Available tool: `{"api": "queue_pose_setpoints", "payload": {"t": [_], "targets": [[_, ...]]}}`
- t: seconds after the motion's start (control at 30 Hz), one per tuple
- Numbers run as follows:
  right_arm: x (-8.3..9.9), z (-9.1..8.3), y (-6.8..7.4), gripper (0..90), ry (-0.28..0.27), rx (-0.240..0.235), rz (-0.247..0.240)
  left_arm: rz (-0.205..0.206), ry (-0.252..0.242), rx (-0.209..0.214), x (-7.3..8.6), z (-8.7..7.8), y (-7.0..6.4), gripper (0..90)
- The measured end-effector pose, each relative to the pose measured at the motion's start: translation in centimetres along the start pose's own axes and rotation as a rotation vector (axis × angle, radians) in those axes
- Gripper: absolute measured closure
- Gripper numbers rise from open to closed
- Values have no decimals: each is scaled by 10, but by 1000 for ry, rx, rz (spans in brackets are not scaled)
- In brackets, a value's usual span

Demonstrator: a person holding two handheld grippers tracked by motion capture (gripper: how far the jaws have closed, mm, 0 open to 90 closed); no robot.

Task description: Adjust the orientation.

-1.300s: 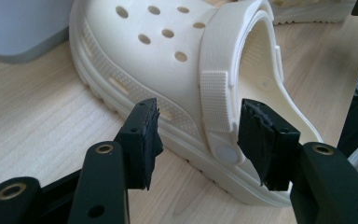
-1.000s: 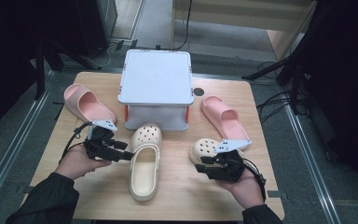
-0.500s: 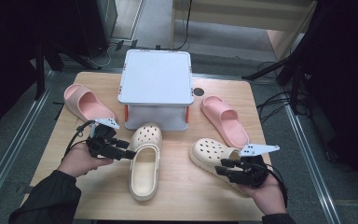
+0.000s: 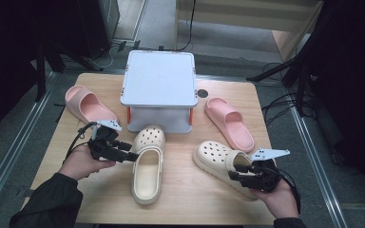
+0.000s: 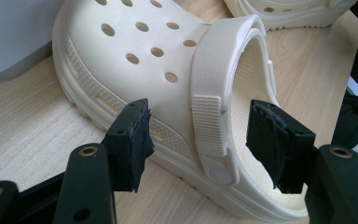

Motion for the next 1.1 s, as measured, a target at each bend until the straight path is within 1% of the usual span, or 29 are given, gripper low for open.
{"api": "queue_pose_setpoints", "payload": {"t": [0.07,0.13,0.17,0.2,0.23,0.27,0.33,0.37,0.4,0.43,0.47,0.5,0.57,0.7,0.73,0.77,0.83,0.93,0.97,1.0,1.03,1.1], "targets": [[1,7,-4,596,30,-1,-2,1,2,3,0,0,0,393],[1,10,-5,606,35,-4,-6,1,3,1,0,1,0,393],[0,13,-6,619,44,-13,-6,2,4,-2,0,1,0,393],[-1,17,-8,634,50,-21,-8,1,4,-2,0,1,0,393],[-3,24,-10,676,65,-23,-10,3,4,-2,0,1,0,393],[-3,24,-10,676,65,-23,-10,3,3,-4,0,1,0,393],[-6,27,-12,763,76,-9,-14,-1,0,-3,1,1,0,393],[-8,27,-13,775,75,-9,-10,-2,0,-5,1,0,0,393],[-9,28,-13,778,77,-13,-18,-3,-3,-10,1,0,0,393],[-11,28,-12,779,79,-5,-23,-4,-8,-10,1,0,1,393],[-13,28,-12,779,76,-5,-21,-6,-10,-5,1,-1,1,393],[-18,28,-10,780,62,-19,-12,-1,-12,-9,1,-1,1,394],[-20,27,-9,780,54,-17,-7,-7,-16,-11,1,-2,2,395],[-35,29,-2,780,2,-14,14,-15,-25,-17,0,-3,2,398],[-39,30,1,780,-8,-18,13,-13,-27,-16,0,-4,2,402],[-43,32,4,780,-17,-11,9,-16,-31,-17,0,-4,1,408],[-51,36,8,780,-31,-9,7,-7,-33,-20,1,-5,1,412],[-62,46,14,780,-41,9,19,-13,-37,-23,1,-5,0,415],[-65,50,15,779,-43,12,19,-14,-40,-23,2,-6,0,415],[-70,58,17,777,-43,16,12,-6,-38,-26,2,-6,0,417],[-70,58,17,777,-43,16,12,-9,-38,-28,3,-6,0,417],[-73,66,19,776,-33,23,8,-14,-41,-29,4,-7,1,426]]}}
Point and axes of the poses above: each handheld gripper's, and its own axes: z roughly forward along the jaws, x roughly out of its underside, y roughly to its left, the point moved 3 cm from there along z, roughly forward along the jaws, and after that the axes turned 15 degrees about -x, right-handed, at the moved point
